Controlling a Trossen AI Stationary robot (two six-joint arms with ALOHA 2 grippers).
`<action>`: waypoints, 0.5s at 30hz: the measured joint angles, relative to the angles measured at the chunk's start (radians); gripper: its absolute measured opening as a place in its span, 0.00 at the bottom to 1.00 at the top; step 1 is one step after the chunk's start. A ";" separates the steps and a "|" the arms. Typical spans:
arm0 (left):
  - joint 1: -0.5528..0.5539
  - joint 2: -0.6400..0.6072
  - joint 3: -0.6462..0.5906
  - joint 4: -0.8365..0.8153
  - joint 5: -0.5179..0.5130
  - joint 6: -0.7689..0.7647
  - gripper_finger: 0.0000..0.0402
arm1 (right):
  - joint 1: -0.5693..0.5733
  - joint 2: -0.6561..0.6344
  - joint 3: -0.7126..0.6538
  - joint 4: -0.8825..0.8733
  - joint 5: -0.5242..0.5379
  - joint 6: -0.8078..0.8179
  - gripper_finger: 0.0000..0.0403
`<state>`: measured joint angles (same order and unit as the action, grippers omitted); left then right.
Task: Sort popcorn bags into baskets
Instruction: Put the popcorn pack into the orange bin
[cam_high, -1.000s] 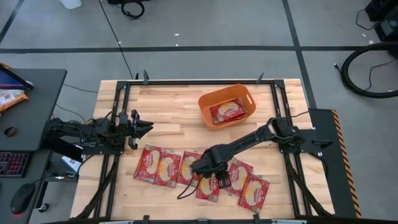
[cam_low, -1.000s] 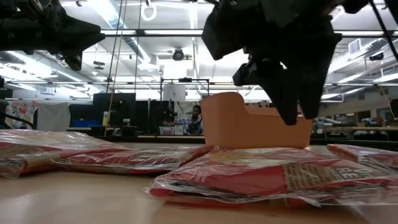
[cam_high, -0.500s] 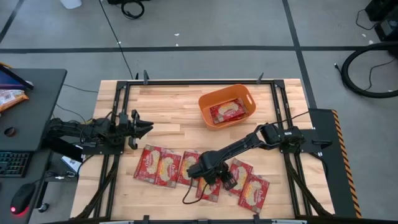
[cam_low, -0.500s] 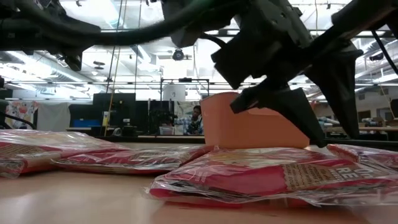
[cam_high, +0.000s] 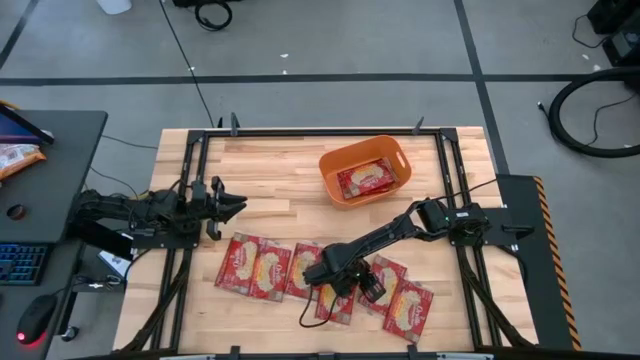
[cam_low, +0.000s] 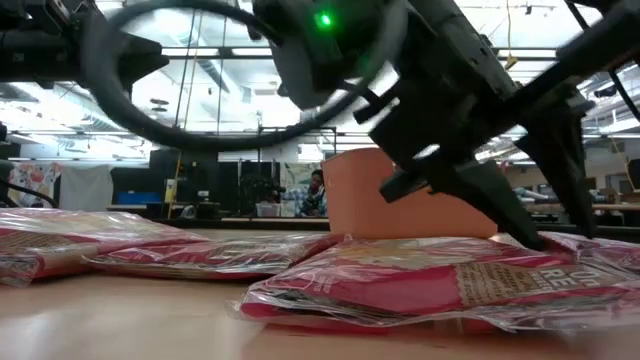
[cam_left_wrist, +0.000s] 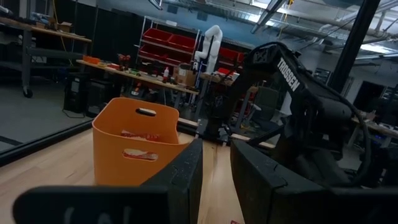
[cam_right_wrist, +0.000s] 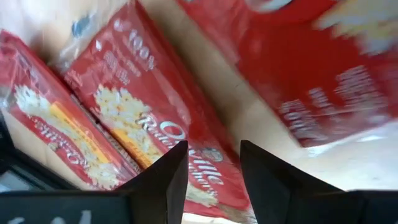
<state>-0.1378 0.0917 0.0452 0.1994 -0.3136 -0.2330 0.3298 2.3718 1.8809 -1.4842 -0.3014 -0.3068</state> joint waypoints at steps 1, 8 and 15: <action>0.000 0.000 0.000 -0.001 0.000 0.000 0.22 | 0.000 0.000 -0.010 0.001 -0.002 -0.005 0.37; 0.000 0.000 0.000 -0.002 0.000 0.000 0.22 | 0.010 -0.006 -0.072 0.031 0.046 -0.054 0.30; 0.000 0.000 0.000 -0.002 0.000 0.000 0.22 | 0.011 -0.004 -0.091 0.029 0.058 -0.019 0.05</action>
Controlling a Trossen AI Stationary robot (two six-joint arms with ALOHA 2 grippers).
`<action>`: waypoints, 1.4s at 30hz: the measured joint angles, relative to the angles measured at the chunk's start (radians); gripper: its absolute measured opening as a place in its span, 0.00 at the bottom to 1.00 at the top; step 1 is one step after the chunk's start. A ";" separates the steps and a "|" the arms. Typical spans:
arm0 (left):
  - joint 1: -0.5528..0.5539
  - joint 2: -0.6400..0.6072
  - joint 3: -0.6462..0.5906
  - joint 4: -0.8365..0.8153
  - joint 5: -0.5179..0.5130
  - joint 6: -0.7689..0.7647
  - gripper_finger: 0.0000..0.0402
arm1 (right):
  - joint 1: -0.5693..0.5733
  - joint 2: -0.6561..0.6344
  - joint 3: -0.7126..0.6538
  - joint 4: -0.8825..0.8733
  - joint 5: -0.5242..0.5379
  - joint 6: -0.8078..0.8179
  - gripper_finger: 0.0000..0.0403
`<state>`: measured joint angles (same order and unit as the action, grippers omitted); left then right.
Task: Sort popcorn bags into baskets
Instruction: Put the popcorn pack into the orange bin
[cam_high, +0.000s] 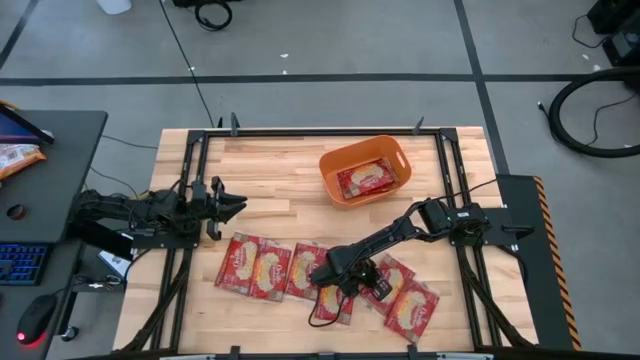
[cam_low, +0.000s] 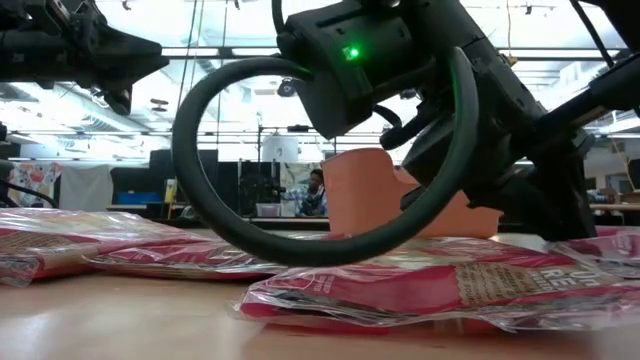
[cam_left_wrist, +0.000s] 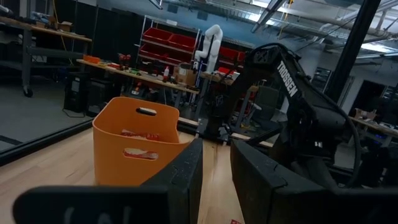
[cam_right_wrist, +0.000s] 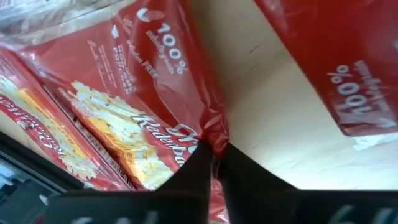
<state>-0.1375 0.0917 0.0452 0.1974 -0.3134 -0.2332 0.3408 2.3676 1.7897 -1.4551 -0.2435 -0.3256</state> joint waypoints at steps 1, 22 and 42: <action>0.000 0.000 0.000 0.000 0.000 0.000 0.22 | 0.000 0.000 0.000 -0.001 0.002 0.011 0.04; 0.000 0.000 0.000 -0.002 0.000 0.000 0.22 | -0.048 -0.238 0.086 -0.115 0.400 0.336 0.03; 0.000 0.000 0.000 -0.002 0.000 0.000 0.22 | -0.206 -0.614 0.086 -0.117 0.909 0.422 0.03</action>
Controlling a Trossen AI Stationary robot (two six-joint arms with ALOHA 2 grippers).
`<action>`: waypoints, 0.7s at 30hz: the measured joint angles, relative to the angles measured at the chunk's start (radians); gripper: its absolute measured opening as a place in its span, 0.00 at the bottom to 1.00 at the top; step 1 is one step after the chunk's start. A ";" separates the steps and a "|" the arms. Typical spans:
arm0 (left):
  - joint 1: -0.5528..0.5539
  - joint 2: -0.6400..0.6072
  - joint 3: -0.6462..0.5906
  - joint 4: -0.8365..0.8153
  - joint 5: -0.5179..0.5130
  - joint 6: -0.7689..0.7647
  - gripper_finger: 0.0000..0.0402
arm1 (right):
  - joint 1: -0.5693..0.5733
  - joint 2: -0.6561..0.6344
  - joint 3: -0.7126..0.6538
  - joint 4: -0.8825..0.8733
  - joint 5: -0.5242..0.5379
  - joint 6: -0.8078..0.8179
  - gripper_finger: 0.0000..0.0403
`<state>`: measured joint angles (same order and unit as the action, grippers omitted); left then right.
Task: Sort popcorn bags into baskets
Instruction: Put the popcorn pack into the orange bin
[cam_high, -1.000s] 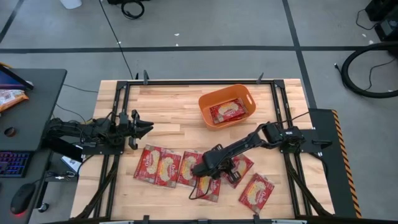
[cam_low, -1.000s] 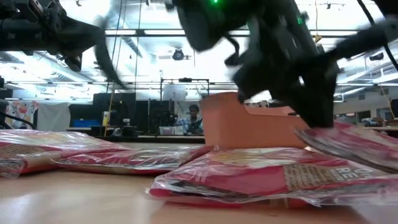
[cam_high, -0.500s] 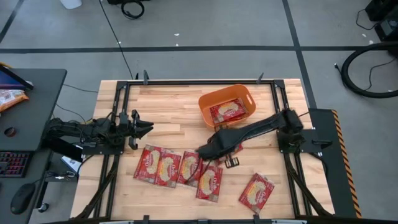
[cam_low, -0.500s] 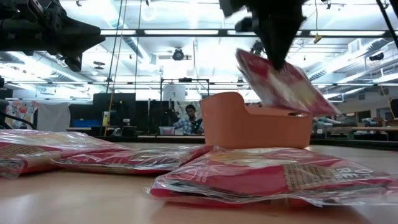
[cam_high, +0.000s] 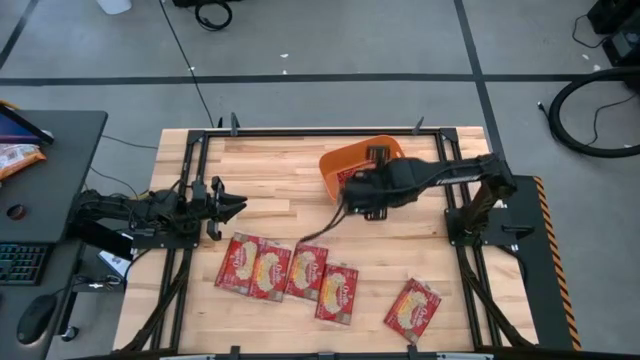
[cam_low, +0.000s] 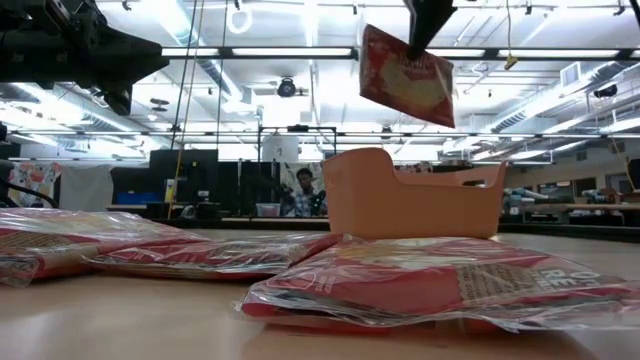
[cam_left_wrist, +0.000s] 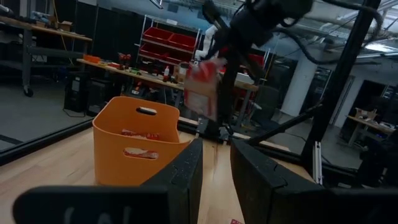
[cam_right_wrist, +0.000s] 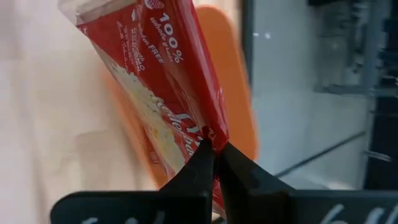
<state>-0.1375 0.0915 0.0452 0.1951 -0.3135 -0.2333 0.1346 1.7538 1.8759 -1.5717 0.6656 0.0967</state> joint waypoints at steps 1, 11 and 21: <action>0.000 0.000 0.000 0.000 0.000 0.000 0.22 | -0.015 -0.004 0.000 0.000 0.015 -0.002 0.03; 0.000 0.000 0.000 0.000 0.000 0.000 0.22 | -0.165 -0.007 -0.069 0.087 -0.007 -0.126 0.03; 0.000 0.000 0.000 -0.010 0.000 0.000 0.22 | -0.305 -0.009 -0.352 0.290 -0.142 -0.281 0.03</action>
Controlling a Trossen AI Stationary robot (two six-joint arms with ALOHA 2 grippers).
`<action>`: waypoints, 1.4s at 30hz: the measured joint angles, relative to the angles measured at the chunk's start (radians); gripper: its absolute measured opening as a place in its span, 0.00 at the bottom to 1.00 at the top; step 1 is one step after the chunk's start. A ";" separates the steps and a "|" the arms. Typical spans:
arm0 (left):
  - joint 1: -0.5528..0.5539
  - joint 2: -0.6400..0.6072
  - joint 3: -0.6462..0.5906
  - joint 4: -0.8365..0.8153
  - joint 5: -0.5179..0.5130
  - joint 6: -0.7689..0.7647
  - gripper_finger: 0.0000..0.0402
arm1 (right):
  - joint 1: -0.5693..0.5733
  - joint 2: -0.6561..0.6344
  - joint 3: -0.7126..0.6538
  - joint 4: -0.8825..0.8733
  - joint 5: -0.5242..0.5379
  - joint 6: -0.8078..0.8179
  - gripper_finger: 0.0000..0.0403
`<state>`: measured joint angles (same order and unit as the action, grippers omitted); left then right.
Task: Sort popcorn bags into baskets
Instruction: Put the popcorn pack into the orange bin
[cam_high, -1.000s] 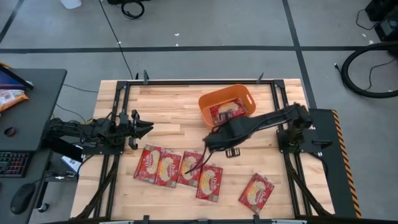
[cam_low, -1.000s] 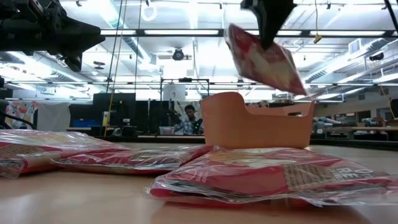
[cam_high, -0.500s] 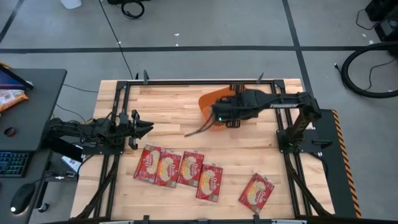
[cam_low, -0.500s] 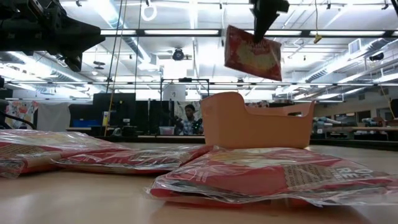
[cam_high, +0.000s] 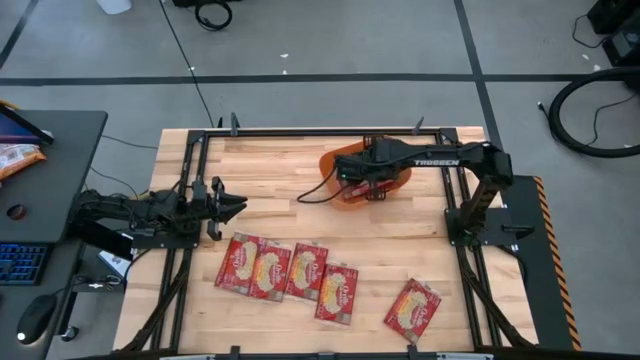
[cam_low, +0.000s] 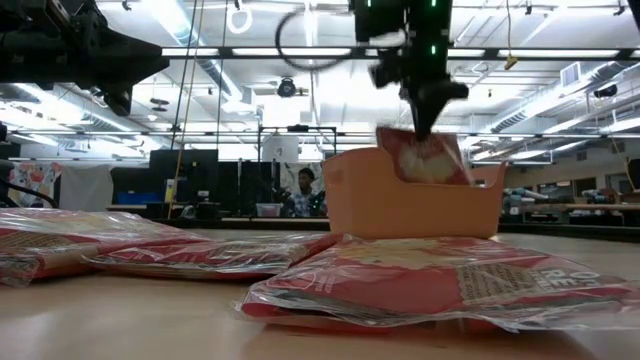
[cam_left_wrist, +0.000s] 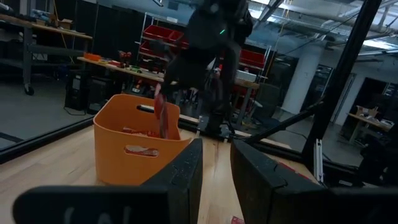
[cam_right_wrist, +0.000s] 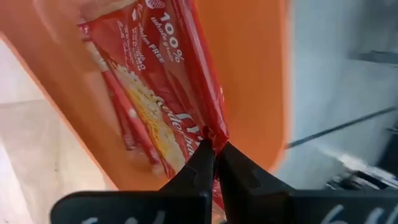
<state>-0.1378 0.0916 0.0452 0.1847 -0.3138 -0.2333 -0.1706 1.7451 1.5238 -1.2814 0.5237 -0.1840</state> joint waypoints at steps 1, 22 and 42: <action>0.000 0.000 0.000 -0.001 0.000 0.000 0.22 | -0.013 0.000 -0.028 0.031 -0.029 -0.011 0.03; 0.000 0.000 0.000 -0.003 0.000 0.009 0.22 | -0.056 -0.001 0.010 0.029 -0.053 0.138 0.41; 0.000 0.000 0.000 -0.002 0.000 0.008 0.22 | 0.406 0.004 -0.008 0.528 -0.182 0.157 0.44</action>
<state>-0.1379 0.0914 0.0452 0.1825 -0.3138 -0.2253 0.2353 1.7489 1.5157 -0.7531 0.3416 -0.0271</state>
